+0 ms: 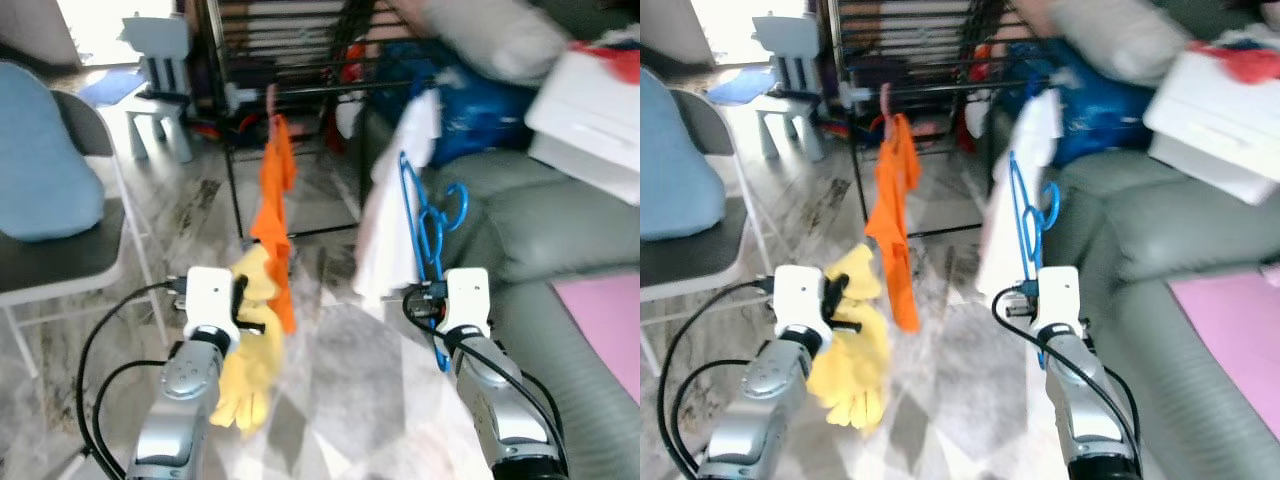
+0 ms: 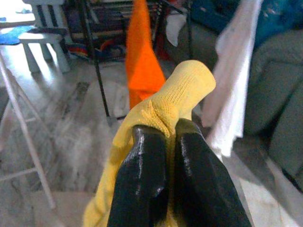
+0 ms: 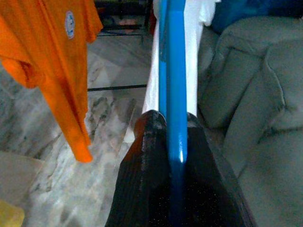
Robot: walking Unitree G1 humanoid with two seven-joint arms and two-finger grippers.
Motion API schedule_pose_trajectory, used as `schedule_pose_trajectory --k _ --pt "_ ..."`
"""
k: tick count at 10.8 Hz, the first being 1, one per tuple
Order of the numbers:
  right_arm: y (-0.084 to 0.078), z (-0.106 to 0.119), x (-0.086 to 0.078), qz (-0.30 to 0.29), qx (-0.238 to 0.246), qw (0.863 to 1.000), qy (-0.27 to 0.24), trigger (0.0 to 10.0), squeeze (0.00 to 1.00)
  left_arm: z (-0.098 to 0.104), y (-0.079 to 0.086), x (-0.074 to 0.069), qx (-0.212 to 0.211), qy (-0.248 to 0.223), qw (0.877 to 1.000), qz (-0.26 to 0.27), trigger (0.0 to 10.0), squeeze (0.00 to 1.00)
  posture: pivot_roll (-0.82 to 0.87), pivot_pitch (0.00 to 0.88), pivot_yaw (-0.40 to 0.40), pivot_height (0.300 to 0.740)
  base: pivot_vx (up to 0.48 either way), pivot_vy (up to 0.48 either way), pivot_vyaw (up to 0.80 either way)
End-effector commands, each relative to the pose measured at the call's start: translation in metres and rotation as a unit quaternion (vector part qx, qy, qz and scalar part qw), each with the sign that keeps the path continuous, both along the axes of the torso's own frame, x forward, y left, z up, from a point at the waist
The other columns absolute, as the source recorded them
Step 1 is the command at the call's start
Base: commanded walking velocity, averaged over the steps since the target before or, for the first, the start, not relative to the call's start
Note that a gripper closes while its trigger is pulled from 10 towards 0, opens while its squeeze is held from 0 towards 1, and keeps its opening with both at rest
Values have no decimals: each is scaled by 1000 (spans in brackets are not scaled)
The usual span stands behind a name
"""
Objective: Hang hanger
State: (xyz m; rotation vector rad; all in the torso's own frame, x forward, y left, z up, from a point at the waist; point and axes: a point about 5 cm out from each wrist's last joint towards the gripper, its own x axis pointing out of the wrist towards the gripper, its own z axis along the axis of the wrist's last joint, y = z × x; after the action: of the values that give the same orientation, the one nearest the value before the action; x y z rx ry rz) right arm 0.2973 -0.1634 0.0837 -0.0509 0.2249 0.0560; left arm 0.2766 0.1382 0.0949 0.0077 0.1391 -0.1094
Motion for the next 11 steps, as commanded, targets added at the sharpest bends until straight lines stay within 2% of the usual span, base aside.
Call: schedule_pose_trajectory --k 1,6,10,11 --pt "-7 -4 -2 -10 -3 1000 8 10000 0 5 -8 1 -2 -13 1000 -14 10000 0 -119 60 -8 740 -289 0 0" --pt "-6 -3 -3 -6 8 1000 2 10000 0 3 -12 0 -2 -9 1000 -17 10000 0 -122 58 -10 740 -286 0 0" --pt "-4 -6 -3 3 -3 1000 10 10000 0 1 -14 0 0 -8 1000 -23 10000 0 -126 57 -6 740 -292 0 0" --pt "-5 -8 -4 3 -8 1000 17 10000 0 4 -15 2 -6 -16 999 -29 10000 0 -129 50 -2 740 0 0 0"
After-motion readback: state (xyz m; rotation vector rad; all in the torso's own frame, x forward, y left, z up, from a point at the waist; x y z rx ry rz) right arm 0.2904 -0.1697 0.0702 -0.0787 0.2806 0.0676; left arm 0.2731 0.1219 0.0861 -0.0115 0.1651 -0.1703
